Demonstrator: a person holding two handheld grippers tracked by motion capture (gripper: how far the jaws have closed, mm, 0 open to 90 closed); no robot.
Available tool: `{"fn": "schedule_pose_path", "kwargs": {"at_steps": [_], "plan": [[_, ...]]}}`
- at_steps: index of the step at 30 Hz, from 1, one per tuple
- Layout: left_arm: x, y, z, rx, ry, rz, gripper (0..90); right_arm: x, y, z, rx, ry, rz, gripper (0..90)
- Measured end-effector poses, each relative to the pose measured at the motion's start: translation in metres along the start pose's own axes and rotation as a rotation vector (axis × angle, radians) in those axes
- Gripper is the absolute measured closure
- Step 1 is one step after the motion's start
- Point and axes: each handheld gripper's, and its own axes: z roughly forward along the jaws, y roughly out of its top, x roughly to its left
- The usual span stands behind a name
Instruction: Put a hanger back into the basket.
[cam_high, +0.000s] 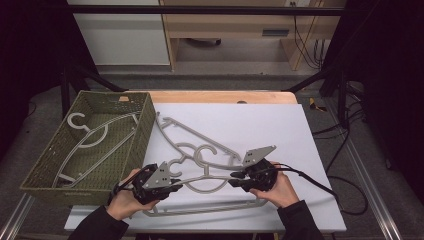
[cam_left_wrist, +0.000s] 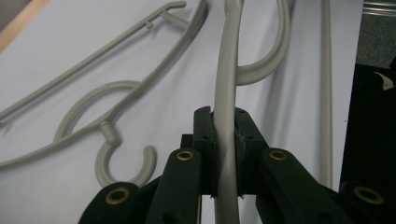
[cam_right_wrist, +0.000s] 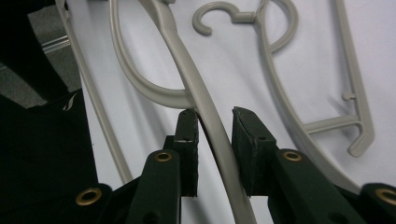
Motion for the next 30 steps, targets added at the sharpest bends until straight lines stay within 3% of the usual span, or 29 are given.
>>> {"fn": "schedule_pose_path", "kwargs": {"at_steps": [5, 9, 13, 14, 15, 16, 19, 20, 21, 23, 30], "plan": [[0.001, 0.000, -0.003, -0.014, 0.009, -0.034, 82.3, -0.003, -0.002, -0.008, -0.066, -0.016, 0.063, 63.9], [0.006, -0.002, -0.008, -0.025, 0.048, -0.072, 82.3, -0.008, -0.007, -0.021, -0.151, -0.048, 0.099, 57.4], [0.009, -0.004, -0.011, -0.035, 0.073, -0.108, 82.3, -0.011, -0.012, -0.031, -0.214, -0.101, 0.119, 51.0], [0.012, -0.005, -0.014, -0.044, 0.093, -0.135, 82.3, -0.012, -0.014, -0.038, -0.253, -0.129, 0.130, 45.8], [0.012, -0.005, -0.014, -0.044, 0.093, -0.135, 82.3, -0.012, -0.014, -0.038, -0.253, -0.129, 0.130, 45.8], [0.014, -0.006, -0.017, -0.059, 0.116, -0.163, 82.3, -0.014, -0.016, -0.045, -0.295, -0.145, 0.148, 41.9], [0.017, -0.006, -0.021, -0.069, 0.147, -0.182, 82.2, -0.015, -0.020, -0.053, -0.329, -0.183, 0.157, 36.7], [0.018, -0.006, -0.024, -0.078, 0.161, -0.197, 82.3, -0.017, -0.024, -0.061, -0.358, -0.219, 0.172, 31.8], [0.019, -0.007, -0.027, -0.086, 0.176, -0.205, 82.3, -0.017, -0.024, -0.061, -0.358, -0.219, 0.172, 31.8], [0.024, -0.008, -0.037, -0.110, 0.205, -0.230, 82.2, -0.020, -0.030, -0.071, -0.407, -0.259, 0.207, 23.7], [0.032, -0.011, -0.060, -0.168, 0.255, -0.263, 82.2, -0.026, -0.040, -0.078, -0.437, -0.358, 0.262, 9.7]]}}
